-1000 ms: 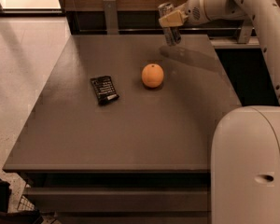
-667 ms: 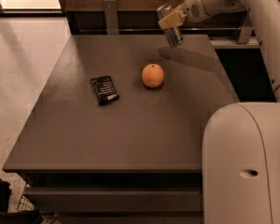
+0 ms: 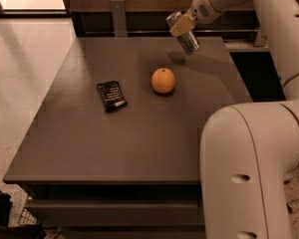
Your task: Knock redbull can over
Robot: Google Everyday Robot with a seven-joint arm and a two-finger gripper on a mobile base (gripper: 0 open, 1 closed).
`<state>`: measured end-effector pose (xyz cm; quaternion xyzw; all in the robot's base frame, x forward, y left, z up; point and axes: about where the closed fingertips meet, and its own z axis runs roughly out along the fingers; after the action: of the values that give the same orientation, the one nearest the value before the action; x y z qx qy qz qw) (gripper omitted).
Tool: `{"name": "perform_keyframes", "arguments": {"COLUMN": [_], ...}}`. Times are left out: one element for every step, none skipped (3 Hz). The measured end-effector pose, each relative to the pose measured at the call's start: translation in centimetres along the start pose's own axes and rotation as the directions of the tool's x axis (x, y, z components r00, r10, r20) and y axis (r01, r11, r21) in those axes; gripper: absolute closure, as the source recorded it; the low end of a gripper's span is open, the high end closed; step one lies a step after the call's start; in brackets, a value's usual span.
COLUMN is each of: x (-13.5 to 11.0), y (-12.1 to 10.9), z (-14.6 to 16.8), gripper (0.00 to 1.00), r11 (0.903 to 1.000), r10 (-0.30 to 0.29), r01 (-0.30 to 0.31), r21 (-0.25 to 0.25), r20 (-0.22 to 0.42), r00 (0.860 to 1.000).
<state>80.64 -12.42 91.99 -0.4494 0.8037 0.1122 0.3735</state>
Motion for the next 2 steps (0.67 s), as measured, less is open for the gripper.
{"name": "perform_keyframes", "arguments": {"x": [1.27, 2.12], "y": [-0.06, 0.16], "z": [0.88, 1.88], "gripper": [1.00, 1.00], "r11": [0.9995, 0.9995], "r10": [-0.010, -0.014], "r01": [0.014, 0.019], "r21": [0.028, 0.025], "r20": [-0.132, -0.198], "r00": [0.991, 0.980]}}
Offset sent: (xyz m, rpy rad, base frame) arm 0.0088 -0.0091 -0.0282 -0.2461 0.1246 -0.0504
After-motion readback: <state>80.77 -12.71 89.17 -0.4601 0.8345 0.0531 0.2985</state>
